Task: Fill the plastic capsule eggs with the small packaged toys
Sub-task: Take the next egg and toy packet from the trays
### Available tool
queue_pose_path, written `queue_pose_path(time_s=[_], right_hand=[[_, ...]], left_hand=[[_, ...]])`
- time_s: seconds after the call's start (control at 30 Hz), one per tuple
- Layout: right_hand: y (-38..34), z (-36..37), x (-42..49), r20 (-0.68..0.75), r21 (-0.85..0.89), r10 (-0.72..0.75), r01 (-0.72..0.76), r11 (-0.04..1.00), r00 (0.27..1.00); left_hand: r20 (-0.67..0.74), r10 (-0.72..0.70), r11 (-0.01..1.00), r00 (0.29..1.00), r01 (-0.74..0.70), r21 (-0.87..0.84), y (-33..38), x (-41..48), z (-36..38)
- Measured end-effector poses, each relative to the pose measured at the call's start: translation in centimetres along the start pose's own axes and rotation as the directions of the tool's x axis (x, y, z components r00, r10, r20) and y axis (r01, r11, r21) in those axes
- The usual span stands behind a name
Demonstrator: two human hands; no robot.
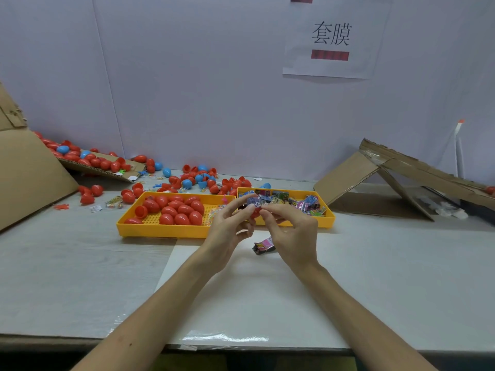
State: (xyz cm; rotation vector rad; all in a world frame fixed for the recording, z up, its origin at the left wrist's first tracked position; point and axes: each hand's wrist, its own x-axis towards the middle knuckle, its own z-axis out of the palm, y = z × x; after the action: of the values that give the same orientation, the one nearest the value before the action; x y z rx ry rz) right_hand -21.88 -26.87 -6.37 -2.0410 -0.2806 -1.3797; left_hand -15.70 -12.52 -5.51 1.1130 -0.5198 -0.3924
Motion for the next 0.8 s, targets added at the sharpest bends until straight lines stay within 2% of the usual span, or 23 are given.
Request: queue_pose_path(time_s=[0.13,0.53,0.8], right_hand=[[0.15,-0.15,0.08,0.029,-0.038,0.008,-0.007,0.999,1.0],[-0.18,-0.67,0.3,0.125,-0.204,-0.087,0.111,0.973,0.988],[-0.53,-0.93,0.56,0.19,-0.255,-0.06,0.108,0.961,0.98]], left_hand=[[-0.022,0.021,0.998,1.0,-0.02,0.059,-0.18,0.07,-0.03],[-0.112,0.116,0.961,0.987,-0.083,0.265,-0.5,0.26,0.32],[-0.022,0.102,0.956,0.994,-0.092,0.279,-0.98,0.44,0.15]])
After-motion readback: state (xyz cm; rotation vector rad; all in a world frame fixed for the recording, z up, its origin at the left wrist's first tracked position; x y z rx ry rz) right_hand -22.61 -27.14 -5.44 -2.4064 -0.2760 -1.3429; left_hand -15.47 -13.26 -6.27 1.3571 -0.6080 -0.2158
